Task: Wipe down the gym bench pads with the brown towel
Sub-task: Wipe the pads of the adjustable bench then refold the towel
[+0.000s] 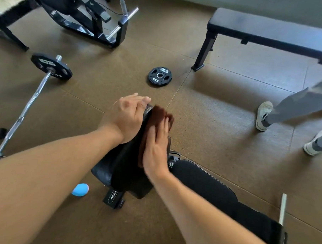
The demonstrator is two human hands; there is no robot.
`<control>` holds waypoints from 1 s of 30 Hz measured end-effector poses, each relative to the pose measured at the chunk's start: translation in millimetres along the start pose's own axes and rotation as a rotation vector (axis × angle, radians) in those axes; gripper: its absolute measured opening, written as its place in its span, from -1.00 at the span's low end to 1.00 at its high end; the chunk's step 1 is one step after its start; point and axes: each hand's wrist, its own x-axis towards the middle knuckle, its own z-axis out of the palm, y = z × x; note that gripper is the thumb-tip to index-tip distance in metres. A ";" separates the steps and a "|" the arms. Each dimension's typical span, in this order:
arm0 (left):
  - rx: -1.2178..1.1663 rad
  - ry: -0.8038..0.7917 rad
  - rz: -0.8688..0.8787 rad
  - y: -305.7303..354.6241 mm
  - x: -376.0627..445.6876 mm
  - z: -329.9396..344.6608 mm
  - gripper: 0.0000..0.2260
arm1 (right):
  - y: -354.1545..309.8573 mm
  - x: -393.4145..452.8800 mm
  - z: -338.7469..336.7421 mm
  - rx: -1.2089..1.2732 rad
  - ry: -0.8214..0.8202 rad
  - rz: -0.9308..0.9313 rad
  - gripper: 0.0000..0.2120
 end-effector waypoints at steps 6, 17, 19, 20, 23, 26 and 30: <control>0.045 0.011 0.035 -3.3 1.0 3.3 -0.47 | -6.3 -4.2 8.5 0.093 0.022 0.129 -0.56; 0.113 0.026 0.068 4.8 -2.5 -0.4 -0.51 | 1.2 -17.4 13.9 0.066 0.052 0.240 -0.49; 0.115 0.022 0.070 4.5 -1.4 -1.0 -0.51 | 8.2 21.4 4.5 0.069 0.055 0.334 -0.27; 0.114 0.018 0.068 4.4 -2.5 -0.6 -0.51 | 13.4 22.6 3.9 0.073 0.056 0.379 -0.22; 0.119 0.018 0.070 6.4 -2.3 -2.0 -0.51 | 22.7 -22.0 18.7 0.093 0.076 0.449 -0.30; 0.131 0.023 0.059 7.6 -4.1 -2.6 -0.52 | 10.7 -103.3 35.5 0.120 0.031 0.373 -0.57; 0.135 0.026 0.061 7.7 -2.5 -2.1 -0.52 | -7.2 -110.8 40.9 0.035 -0.026 0.116 -0.54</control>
